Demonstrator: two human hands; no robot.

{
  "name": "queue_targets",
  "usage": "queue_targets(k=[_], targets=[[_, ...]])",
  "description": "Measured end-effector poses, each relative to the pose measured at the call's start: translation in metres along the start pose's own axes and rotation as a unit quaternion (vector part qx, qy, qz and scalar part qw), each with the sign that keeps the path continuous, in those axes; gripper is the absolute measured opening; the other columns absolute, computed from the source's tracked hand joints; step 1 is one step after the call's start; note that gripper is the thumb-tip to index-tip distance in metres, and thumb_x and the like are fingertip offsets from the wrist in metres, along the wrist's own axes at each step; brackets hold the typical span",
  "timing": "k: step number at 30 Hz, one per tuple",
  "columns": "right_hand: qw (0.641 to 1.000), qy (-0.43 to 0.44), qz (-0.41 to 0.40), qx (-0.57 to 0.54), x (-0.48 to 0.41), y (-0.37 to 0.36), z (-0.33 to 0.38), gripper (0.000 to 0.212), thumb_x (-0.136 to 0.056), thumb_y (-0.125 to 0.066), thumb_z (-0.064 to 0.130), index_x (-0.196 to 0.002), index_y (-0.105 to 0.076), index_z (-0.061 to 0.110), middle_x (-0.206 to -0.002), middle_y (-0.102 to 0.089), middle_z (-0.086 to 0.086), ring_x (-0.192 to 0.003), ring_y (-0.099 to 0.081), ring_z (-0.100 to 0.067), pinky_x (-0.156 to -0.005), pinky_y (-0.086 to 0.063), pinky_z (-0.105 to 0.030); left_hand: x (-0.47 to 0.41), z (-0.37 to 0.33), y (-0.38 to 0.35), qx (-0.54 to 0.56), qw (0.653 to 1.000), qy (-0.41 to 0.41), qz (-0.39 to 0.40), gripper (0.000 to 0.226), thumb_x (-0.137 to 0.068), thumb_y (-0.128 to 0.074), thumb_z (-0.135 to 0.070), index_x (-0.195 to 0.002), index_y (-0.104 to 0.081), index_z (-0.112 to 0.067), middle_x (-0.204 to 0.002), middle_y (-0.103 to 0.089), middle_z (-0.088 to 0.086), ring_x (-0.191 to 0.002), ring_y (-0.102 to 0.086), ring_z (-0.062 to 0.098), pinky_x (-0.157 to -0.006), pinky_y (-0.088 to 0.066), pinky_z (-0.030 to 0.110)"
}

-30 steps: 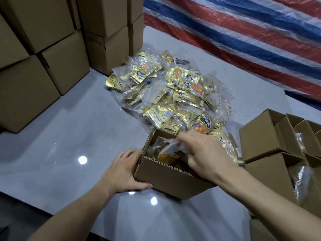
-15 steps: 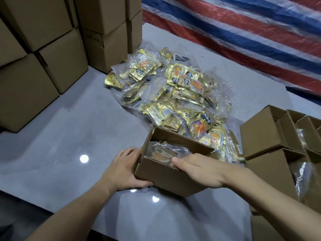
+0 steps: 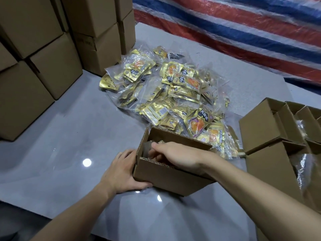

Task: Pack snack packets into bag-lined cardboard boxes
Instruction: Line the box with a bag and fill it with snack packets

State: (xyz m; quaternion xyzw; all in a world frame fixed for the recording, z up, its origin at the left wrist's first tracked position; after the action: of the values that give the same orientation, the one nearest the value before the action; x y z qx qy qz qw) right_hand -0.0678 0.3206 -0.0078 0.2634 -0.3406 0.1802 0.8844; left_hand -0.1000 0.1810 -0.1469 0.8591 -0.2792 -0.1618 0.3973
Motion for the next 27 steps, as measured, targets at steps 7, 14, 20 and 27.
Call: queue_targets(k=[7,14,20,27], targets=[[0.999,-0.019,0.042,0.012,-0.011,-0.017,0.001,0.043,-0.110,-0.023,0.042,-0.102,-0.062,0.024,-0.086,-0.065,0.011,-0.071,-0.057,0.001,-0.071,-0.044,-0.016,0.000,-0.006,0.005,0.008,0.999,-0.023,-0.023,0.087,-0.052,-0.074,-0.082,-0.122,-0.059,-0.035,-0.112,-0.044,-0.030,-0.117,-0.046,0.005,-0.096,-0.029,0.017],[0.973,0.057,-0.096,0.200,0.013,0.008,-0.001,0.041,-0.104,-0.040,0.038,-0.080,-0.063,0.015,-0.082,-0.067,-0.005,-0.072,-0.056,-0.017,-0.068,-0.041,-0.032,-0.004,-0.008,0.004,0.022,0.999,-0.045,-0.007,0.079,-0.054,-0.077,-0.079,-0.121,-0.063,-0.039,-0.118,-0.056,-0.028,-0.117,-0.054,0.009,-0.095,-0.047,0.036],[0.856,0.117,-0.438,0.247,0.079,0.057,-0.043,0.051,-0.081,-0.071,0.021,-0.130,-0.056,0.024,-0.124,-0.053,0.003,-0.119,-0.045,-0.017,-0.101,-0.041,-0.034,-0.001,-0.015,0.010,0.037,0.997,-0.053,-0.030,0.079,-0.052,-0.079,-0.079,-0.120,-0.061,-0.042,-0.120,-0.048,-0.037,-0.116,-0.055,0.013,-0.095,-0.049,0.040],[0.938,-0.093,-0.246,-0.226,0.073,0.048,-0.111,0.019,-0.090,-0.059,0.002,-0.097,-0.050,0.018,-0.092,-0.063,-0.012,-0.063,-0.070,-0.024,-0.057,-0.060,-0.042,0.001,-0.021,0.012,0.047,0.998,-0.029,0.001,0.075,-0.053,-0.078,-0.078,-0.116,-0.066,-0.039,-0.119,-0.065,-0.014,-0.113,-0.060,0.019,-0.096,-0.049,0.043]])
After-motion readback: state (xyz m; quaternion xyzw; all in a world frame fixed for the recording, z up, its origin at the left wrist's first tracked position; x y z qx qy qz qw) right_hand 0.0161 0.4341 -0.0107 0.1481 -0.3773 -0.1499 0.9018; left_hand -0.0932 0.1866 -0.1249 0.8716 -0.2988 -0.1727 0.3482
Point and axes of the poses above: each hand's wrist, its own x-axis away from the middle knuckle, its own y-axis out of the back of the hand, z = x × y, the point moved 6 cm from there along -x, towards the middle knuckle
